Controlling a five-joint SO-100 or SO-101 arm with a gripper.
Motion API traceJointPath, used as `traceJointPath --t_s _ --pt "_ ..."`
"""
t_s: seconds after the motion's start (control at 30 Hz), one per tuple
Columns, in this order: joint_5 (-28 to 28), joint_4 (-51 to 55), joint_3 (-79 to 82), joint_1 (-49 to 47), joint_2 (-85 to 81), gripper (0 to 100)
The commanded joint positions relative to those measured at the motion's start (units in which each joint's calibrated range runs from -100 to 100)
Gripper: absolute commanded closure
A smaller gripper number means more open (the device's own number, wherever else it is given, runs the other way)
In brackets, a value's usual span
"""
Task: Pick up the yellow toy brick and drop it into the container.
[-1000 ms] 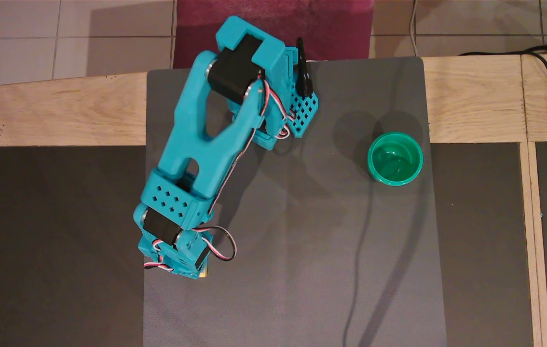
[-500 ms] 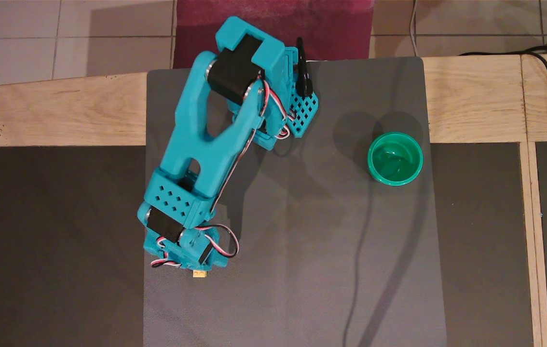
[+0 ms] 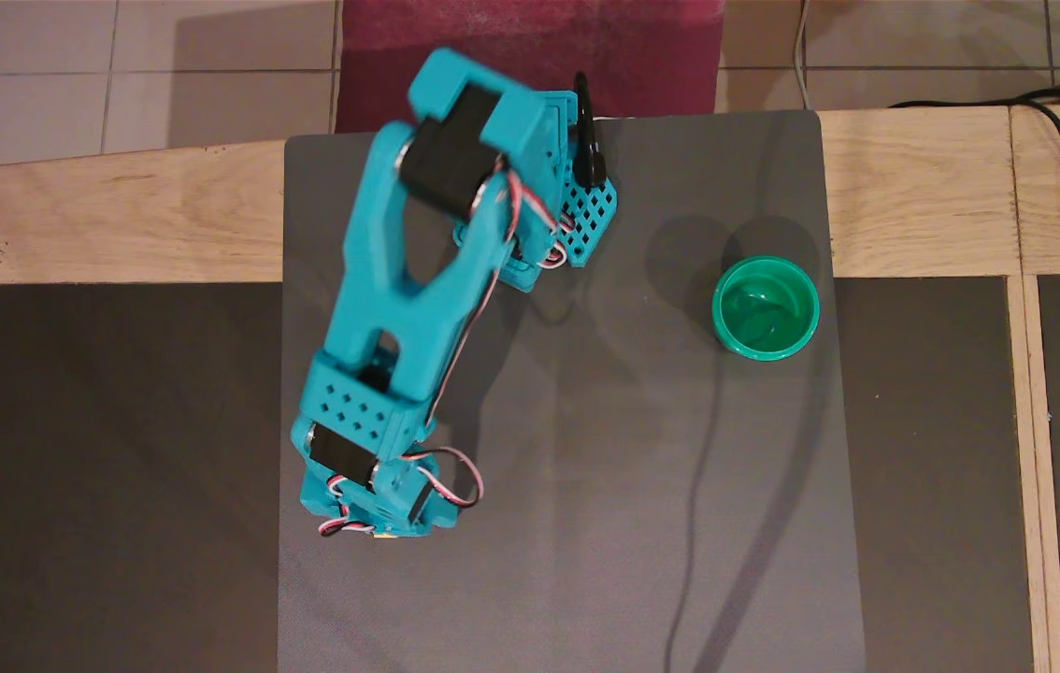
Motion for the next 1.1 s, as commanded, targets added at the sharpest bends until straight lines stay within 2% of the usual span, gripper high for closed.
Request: traceJointPath --t_s 0.0,0.33,0.57,0.77,1.07 --pt "0.2 -4.7 -0.6 1.3 2.3 73" --pt "3.0 -7.0 -0.7 4.8 3.6 73" --pt "2.2 0.4 -1.7 4.7 3.6 73" --pt "0.9 10.7 -9.9 4.3 4.1 73" --pt "1.1 11.8 -11.0 4.1 4.7 73"
